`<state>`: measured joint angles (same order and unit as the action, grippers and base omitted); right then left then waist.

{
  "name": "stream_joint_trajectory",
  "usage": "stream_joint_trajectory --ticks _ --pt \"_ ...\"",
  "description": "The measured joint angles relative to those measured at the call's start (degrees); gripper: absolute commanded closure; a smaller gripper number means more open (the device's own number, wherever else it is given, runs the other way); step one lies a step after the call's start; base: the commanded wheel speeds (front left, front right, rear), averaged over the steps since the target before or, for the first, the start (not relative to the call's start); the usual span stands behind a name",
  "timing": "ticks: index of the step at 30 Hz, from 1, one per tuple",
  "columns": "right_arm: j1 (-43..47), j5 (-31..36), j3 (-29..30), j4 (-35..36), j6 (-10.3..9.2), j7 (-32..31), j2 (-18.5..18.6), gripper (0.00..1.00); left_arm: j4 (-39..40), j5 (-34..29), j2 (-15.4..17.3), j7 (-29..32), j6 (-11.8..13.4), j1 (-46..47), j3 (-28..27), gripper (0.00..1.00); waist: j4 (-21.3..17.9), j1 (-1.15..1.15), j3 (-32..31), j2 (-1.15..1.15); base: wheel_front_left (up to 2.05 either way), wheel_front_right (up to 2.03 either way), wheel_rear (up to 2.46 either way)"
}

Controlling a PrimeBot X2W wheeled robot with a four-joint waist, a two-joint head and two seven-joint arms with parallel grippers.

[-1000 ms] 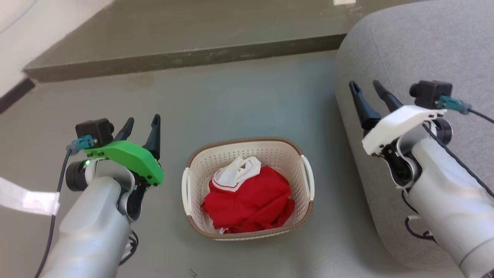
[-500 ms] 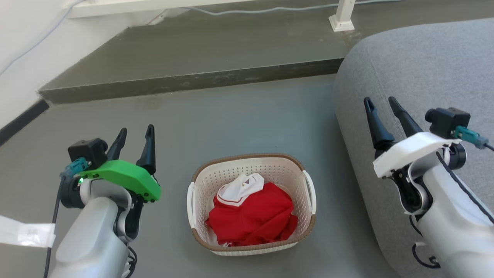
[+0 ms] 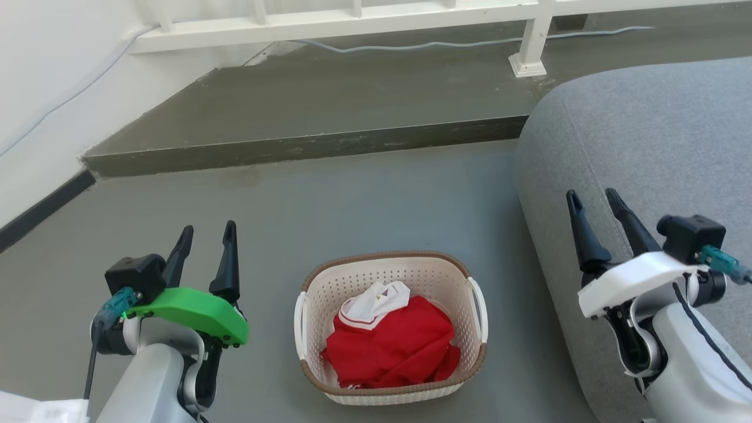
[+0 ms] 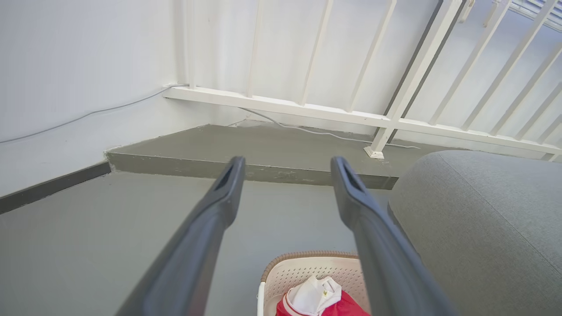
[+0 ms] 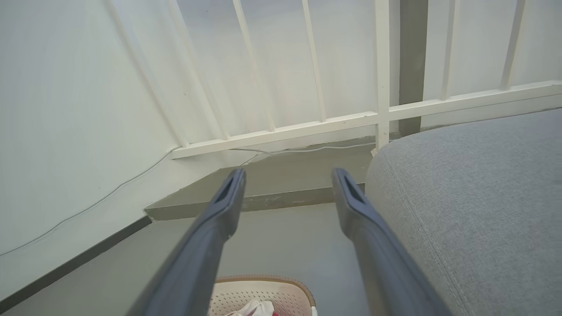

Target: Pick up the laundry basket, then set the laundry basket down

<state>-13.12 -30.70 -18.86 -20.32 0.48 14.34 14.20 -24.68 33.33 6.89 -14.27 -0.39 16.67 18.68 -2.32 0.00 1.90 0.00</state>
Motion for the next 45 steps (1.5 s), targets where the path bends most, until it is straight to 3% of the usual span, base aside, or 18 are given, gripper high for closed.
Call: stream_joint_trajectory --ticks 23,45 --pt "6.99 5.52 4.41 5.83 0.01 0.00 -2.10 0.00 8.45 -7.09 -0.96 -0.15 -0.08 -8.59 -4.12 0.00 0.52 0.00 0.04 0.00 0.00 0.00 0.00" --pt "9.02 8.23 6.79 7.00 1.91 0.00 -3.92 0.00 10.43 -10.21 -2.56 -0.15 -1.42 -10.82 -6.87 0.00 0.53 0.00 1.15 0.00 0.00 0.00 0.00"
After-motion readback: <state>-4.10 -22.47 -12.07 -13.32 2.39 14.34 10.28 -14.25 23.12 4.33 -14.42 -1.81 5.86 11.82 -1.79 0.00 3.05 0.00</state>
